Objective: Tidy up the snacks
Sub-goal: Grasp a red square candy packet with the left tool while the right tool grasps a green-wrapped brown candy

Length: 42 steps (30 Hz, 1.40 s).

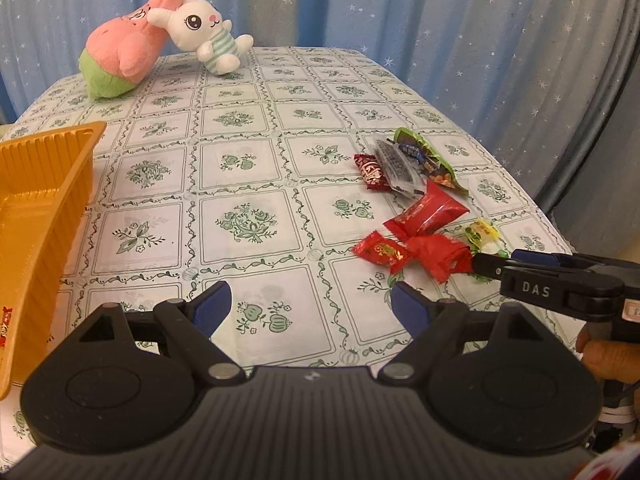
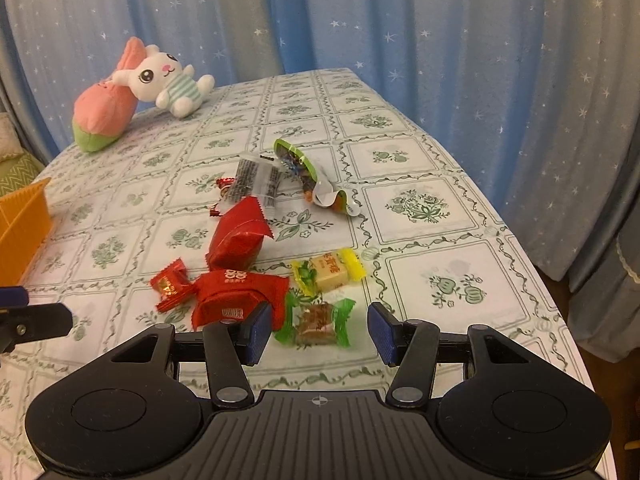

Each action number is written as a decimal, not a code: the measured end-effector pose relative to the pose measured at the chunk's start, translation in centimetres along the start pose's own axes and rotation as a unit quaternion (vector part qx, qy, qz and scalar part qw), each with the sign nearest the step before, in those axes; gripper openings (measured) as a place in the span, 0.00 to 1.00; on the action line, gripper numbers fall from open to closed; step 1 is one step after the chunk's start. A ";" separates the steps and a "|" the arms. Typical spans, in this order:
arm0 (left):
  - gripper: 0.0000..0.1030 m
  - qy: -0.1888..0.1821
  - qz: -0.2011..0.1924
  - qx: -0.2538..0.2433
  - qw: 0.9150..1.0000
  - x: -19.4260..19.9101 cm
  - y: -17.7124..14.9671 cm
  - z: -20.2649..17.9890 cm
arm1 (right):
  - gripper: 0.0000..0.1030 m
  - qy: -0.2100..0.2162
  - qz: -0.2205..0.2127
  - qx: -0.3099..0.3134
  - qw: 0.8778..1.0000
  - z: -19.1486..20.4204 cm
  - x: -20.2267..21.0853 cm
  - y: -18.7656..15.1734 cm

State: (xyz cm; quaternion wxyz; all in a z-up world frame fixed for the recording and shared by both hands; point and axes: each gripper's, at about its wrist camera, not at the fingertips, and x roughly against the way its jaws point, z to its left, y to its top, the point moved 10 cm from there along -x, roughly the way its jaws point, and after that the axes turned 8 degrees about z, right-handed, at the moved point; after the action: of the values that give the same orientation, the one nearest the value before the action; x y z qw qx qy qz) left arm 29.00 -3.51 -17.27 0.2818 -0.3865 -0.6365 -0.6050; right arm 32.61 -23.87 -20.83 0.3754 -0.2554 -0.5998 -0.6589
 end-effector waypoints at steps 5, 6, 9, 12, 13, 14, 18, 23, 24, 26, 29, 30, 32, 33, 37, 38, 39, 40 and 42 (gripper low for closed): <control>0.83 -0.004 0.003 0.000 1.000 -0.5 -0.2 0.1 | 0.45 -0.015 0.000 0.021 1.000 0.4 -0.8 0.0; 0.83 -0.005 0.004 0.000 1.000 -0.6 -0.2 0.0 | 0.43 -0.016 0.000 0.022 1.000 0.4 -0.8 0.0; 0.83 -0.009 0.005 -0.002 1.000 -1.0 -0.1 -0.3 | 0.34 -0.017 -0.001 0.024 1.000 0.3 -0.7 -0.1; 0.83 -0.015 0.005 -0.007 1.000 -1.5 0.0 -0.8 | 0.28 -0.022 -0.003 0.032 0.999 0.4 -0.4 -0.2; 0.83 -0.016 0.004 -0.009 1.000 -1.7 0.0 -0.9 | 0.27 -0.023 -0.003 0.032 0.999 0.4 -0.2 -0.2; 0.83 -0.014 0.003 -0.009 1.000 -1.8 0.1 -1.1 | 0.27 -0.022 -0.004 0.030 0.999 0.3 -0.1 -0.2; 0.78 -0.025 -0.003 -0.001 1.000 -2.9 0.8 -1.6 | 0.26 -0.019 -0.009 0.022 1.000 -0.1 0.7 -0.1; 0.61 -0.047 -0.010 0.024 0.999 -4.1 2.0 -2.5 | 0.26 -0.016 -0.009 0.006 1.000 -0.6 1.3 -0.2; 0.58 -0.049 -0.010 0.026 0.998 -4.5 2.2 -2.7 | 0.26 -0.016 -0.008 0.004 1.000 -0.7 1.3 -0.3; 0.49 -0.050 -0.009 0.028 0.998 -5.2 2.5 -3.1 | 0.26 -0.016 -0.005 0.003 1.000 -0.8 1.3 -0.5; 0.41 -0.052 -0.009 0.028 0.998 -6.1 2.8 -3.6 | 0.26 -0.018 -0.002 0.000 1.000 -0.9 1.1 -0.7; 0.41 -0.055 -0.008 0.028 0.998 -6.4 2.8 -3.9 | 0.26 -0.018 -0.002 -0.001 1.000 -1.0 1.1 -0.8; 0.41 -0.060 -0.008 0.024 0.998 -6.7 2.9 -4.4 | 0.26 -0.019 -0.001 -0.003 1.000 -1.1 1.1 -0.8; 0.41 -0.058 -0.007 0.019 0.998 -6.9 2.9 -4.6 | 0.26 -0.019 -0.001 -0.004 1.000 -1.2 1.1 -0.9; 0.41 -0.044 -0.013 -0.005 0.999 -7.4 2.8 -5.3 | 0.26 -0.020 0.001 -0.005 1.000 -1.3 1.1 -0.9; 0.40 -0.040 -0.013 -0.013 0.999 -7.4 2.8 -5.3 | 0.26 -0.021 0.001 -0.005 1.000 -1.3 1.1 -0.9; 0.39 -0.034 -0.013 -0.022 0.999 -7.4 2.7 -5.4 | 0.26 -0.021 0.001 -0.005 1.000 -1.4 1.1 -0.9; 0.32 -0.029 -0.014 -0.030 0.999 -7.3 2.6 -5.4 | 0.26 -0.021 0.001 -0.005 1.000 -1.4 1.1 -0.9; 0.24 -0.018 -0.014 -0.047 0.999 -7.2 2.3 -5.2 | 0.26 -0.020 0.001 -0.006 1.000 -1.4 1.1 -0.9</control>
State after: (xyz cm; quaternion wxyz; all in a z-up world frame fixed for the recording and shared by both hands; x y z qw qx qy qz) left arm 34.28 -9.86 -21.36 0.2431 -0.4013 -0.6177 -0.6311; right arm 31.36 -25.44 -20.69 0.3623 -0.2715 -0.6032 -0.6566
